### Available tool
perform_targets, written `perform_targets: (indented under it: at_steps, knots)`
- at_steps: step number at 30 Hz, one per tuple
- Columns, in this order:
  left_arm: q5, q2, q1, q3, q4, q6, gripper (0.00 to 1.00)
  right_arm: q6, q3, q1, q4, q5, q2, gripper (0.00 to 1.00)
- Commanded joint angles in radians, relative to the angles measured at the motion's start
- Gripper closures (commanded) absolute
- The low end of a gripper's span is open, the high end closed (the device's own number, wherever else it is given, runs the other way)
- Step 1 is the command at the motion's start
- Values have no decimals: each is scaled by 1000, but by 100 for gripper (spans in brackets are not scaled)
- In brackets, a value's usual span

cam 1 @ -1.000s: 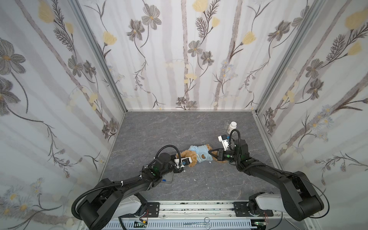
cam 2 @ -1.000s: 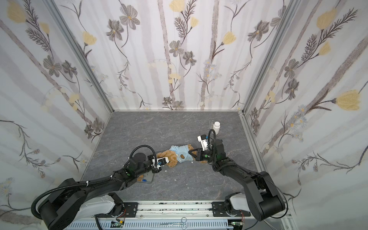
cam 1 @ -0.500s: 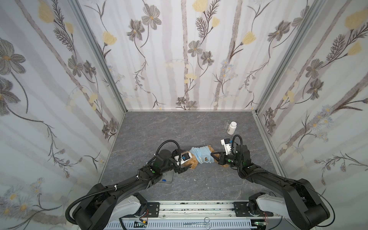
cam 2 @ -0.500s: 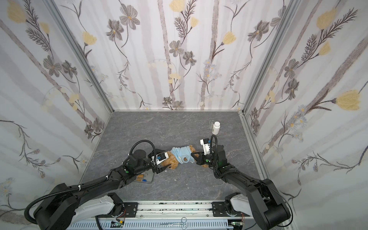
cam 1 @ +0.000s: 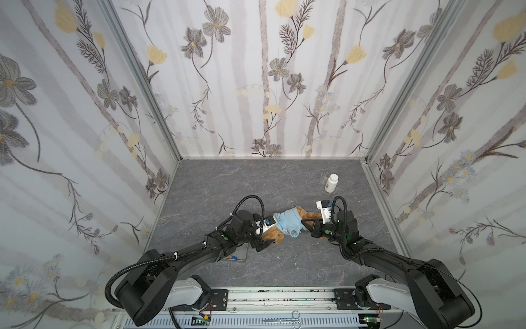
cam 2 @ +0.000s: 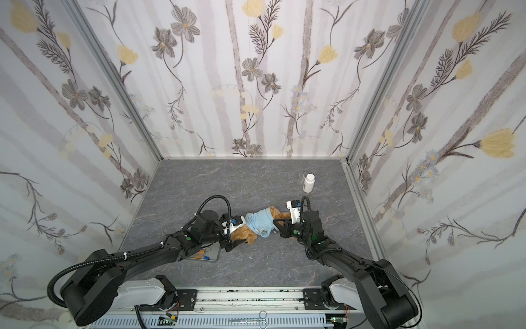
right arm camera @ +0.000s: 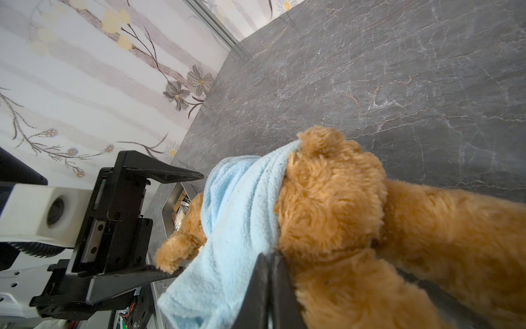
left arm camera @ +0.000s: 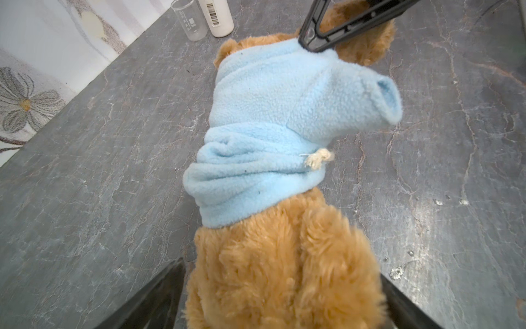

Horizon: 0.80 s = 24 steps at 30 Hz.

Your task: Dress the teddy bear

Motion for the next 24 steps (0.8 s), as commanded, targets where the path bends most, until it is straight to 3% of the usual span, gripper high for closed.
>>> perform_targets:
  at_steps: [1,7,15,19,24]
  knots:
    - [-48,48,-3,30,-19,29,15,12,1,0,73,-4,-7,100]
    - [-78,165,-10,110,-33,13,45,-5,-12,0,68,-5,-13,100]
    - [-137,227,-43,141,-33,53,99,-140,30,-47,-191,52,-182,66]
    - [-160,217,-58,126,8,61,100,-148,56,-49,-283,87,-266,63]
    - [-182,195,-72,101,41,81,100,-107,141,-19,-350,52,-183,67]
